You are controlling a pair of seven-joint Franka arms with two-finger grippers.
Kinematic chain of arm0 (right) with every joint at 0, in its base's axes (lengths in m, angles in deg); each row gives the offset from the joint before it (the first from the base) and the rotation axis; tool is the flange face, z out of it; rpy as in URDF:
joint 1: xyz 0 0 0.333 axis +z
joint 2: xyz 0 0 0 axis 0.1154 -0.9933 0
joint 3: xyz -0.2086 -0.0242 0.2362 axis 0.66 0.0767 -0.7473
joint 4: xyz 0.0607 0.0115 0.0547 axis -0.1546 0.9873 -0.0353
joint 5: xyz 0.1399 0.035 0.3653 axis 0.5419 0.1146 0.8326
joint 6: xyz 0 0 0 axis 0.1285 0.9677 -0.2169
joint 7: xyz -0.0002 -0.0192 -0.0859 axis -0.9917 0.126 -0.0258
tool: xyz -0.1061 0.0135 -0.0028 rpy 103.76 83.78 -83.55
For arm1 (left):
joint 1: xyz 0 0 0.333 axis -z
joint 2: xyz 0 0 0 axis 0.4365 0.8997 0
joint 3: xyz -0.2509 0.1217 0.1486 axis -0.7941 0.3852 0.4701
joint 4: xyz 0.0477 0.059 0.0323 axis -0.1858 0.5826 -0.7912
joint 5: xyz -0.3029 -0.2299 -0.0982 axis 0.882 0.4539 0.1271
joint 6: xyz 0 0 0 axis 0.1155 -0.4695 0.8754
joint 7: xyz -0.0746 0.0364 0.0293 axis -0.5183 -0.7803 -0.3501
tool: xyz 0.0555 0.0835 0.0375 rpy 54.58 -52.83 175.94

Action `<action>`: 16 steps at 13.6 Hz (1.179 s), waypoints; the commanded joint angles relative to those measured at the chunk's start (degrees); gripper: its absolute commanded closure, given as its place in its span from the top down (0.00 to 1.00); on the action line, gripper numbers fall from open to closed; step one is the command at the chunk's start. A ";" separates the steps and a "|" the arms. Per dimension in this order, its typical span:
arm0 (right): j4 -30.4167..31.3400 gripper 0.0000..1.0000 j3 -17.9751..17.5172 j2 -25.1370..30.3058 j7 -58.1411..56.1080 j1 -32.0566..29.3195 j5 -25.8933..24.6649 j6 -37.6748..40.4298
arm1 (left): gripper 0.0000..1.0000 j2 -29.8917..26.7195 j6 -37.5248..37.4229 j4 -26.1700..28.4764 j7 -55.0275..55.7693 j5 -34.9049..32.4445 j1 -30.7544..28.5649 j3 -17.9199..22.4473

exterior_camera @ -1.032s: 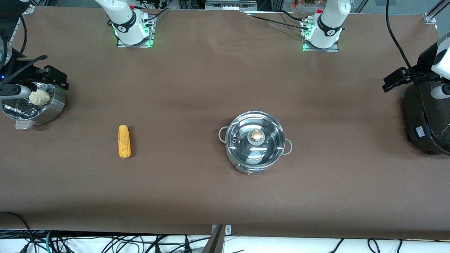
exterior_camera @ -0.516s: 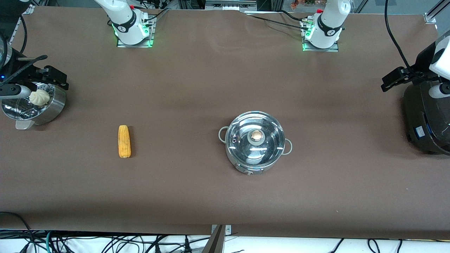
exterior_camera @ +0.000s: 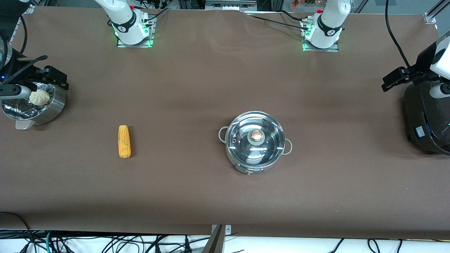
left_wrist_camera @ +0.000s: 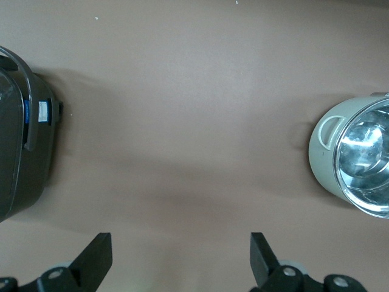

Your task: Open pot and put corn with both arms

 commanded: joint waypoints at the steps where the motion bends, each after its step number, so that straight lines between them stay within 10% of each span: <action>1: -0.29 1.00 -0.20 -1.03 -0.15 -0.21 0.20 -0.70 | 1.00 -0.66 -0.07 1.11 -1.29 -0.01 0.65 0.09; 12: 1.54 1.00 -0.28 -16.31 0.12 2.08 0.21 -16.76 | 0.96 5.83 10.73 0.84 8.63 10.87 4.77 -4.83; 16: 14.61 1.00 -0.37 -17.20 0.21 2.25 0.30 -36.94 | 0.96 11.36 11.36 -3.28 18.46 11.06 9.69 -4.83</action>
